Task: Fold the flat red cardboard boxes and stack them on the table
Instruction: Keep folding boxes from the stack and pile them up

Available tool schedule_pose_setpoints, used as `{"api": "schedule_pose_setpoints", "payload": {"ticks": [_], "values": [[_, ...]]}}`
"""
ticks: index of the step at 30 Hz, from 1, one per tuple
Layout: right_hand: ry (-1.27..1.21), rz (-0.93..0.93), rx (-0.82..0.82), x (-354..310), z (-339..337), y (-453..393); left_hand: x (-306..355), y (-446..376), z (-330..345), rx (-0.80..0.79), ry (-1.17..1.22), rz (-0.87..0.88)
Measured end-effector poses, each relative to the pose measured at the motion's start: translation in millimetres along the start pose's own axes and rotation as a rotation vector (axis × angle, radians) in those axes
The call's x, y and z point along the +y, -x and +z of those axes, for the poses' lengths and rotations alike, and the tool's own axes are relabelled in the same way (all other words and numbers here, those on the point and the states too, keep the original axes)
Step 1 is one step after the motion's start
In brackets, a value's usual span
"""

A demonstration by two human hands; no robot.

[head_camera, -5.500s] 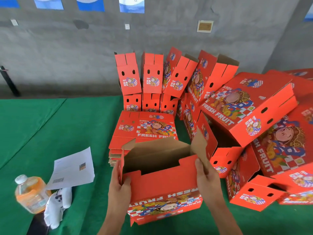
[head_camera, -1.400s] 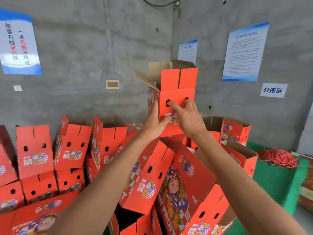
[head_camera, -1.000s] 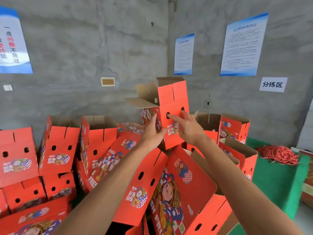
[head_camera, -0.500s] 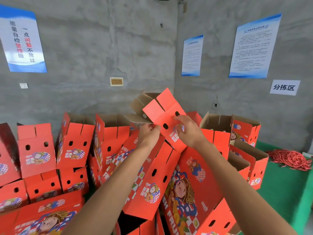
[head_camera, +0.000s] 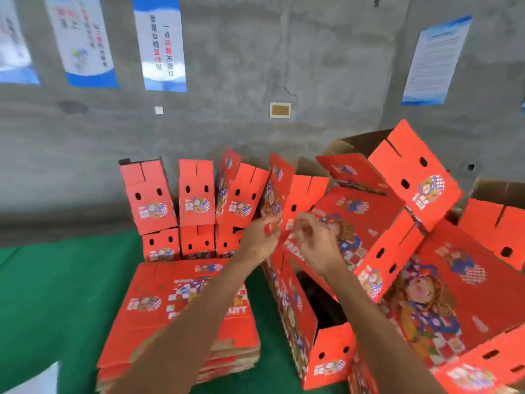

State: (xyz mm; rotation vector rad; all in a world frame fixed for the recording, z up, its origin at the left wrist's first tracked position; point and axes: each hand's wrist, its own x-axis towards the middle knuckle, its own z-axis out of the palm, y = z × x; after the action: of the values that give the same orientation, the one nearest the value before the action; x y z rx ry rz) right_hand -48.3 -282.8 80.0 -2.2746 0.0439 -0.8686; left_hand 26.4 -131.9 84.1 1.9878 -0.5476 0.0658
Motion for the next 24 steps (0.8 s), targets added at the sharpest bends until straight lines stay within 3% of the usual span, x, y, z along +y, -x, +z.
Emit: {"api": "schedule_pose_setpoints", "payload": {"ticks": [6,9,13,17,20,24], "values": [[-0.066,0.336,-0.375,13.9,136.6,64.2,-158.9,60.7,-80.2,0.047,-0.079,-0.399],[-0.052,0.357,-0.493,23.0,185.1,94.5,-233.5,91.5,-103.6,-0.003,-0.216,-0.651],[0.082,0.417,-0.584,39.8,230.5,129.6,-303.6,128.7,-123.3,-0.020,-0.517,-0.847],[0.216,0.514,-0.573,57.3,255.3,149.2,-342.2,151.0,-142.5,0.066,-0.597,-0.890],[0.257,0.602,-0.581,67.2,266.2,151.9,-351.2,157.9,-146.4,0.120,-0.518,-0.822],[0.199,0.807,-0.496,73.8,271.4,146.5,-352.9,159.2,-147.4,0.063,-0.553,-0.743]]}}
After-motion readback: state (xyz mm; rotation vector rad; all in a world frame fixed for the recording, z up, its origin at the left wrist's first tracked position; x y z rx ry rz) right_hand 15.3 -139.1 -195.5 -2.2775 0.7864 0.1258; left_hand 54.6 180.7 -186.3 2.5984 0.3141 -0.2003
